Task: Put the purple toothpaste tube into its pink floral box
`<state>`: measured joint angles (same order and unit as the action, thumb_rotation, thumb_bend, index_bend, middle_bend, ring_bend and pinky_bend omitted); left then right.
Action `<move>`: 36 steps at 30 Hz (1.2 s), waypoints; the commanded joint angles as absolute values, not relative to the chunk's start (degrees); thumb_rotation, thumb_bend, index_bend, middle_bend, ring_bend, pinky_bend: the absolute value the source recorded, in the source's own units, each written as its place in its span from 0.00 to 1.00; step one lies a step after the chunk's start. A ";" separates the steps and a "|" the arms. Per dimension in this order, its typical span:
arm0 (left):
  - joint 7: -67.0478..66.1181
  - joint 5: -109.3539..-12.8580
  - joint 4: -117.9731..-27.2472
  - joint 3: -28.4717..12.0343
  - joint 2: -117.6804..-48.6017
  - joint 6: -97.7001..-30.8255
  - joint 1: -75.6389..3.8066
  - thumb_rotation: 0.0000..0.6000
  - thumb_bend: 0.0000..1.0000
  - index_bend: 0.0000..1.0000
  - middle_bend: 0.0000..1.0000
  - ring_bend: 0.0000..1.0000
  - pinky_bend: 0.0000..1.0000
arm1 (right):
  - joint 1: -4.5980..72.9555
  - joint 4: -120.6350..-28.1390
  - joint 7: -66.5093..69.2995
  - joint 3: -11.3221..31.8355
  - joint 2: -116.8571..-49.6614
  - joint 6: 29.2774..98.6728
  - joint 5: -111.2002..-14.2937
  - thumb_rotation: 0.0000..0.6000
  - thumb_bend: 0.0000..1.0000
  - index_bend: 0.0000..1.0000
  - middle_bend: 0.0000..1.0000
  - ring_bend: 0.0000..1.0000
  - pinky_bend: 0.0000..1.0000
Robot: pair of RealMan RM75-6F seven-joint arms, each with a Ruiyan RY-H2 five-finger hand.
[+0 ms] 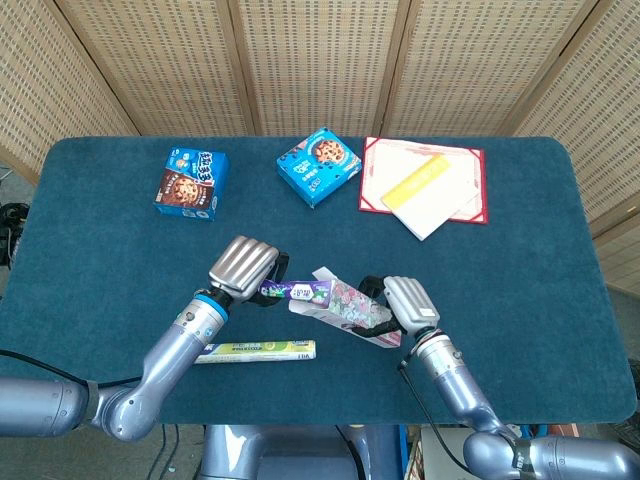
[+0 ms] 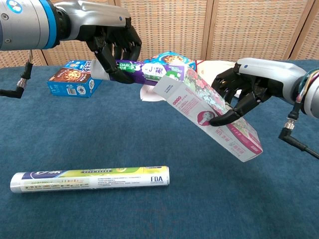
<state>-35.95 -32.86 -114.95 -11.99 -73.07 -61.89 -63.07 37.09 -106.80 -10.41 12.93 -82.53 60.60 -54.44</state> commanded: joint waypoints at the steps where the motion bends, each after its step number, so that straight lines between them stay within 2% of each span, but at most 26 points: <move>1: -35.39 -32.49 -115.09 -12.51 -72.76 -61.77 -63.12 1.00 0.37 0.84 0.65 0.53 0.50 | 37.16 -106.88 -10.50 12.92 -82.57 60.57 -54.50 1.00 0.12 0.58 0.53 0.44 0.54; 7: -34.19 -31.10 -115.49 -13.41 -72.56 -61.40 -63.41 1.00 0.37 0.84 0.65 0.54 0.51 | 37.33 -106.99 -10.84 12.80 -82.83 60.71 -54.91 1.00 0.12 0.58 0.53 0.44 0.54; 12: -32.64 -24.46 -116.59 -15.32 -70.40 -58.69 -64.73 1.00 0.37 0.84 0.66 0.55 0.51 | 37.38 -107.18 -11.11 12.84 -82.78 60.93 -54.89 1.00 0.12 0.58 0.53 0.44 0.54; 25: -38.32 -15.90 -120.39 -15.21 -63.76 -57.15 -70.57 1.00 0.40 0.85 0.67 0.55 0.52 | 37.69 -106.82 -11.19 12.79 -83.51 60.72 -54.58 1.00 0.12 0.58 0.53 0.44 0.54; 36: -40.50 -8.99 -121.68 -15.33 -61.88 -55.66 -74.73 1.00 0.40 0.85 0.67 0.55 0.51 | 37.63 -106.92 -11.21 12.82 -83.63 61.00 -54.53 1.00 0.12 0.58 0.53 0.44 0.54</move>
<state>-40.08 -9.36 -121.57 -15.48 -62.05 -55.74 -74.30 37.65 -106.87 -11.27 12.80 -83.67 60.99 -54.53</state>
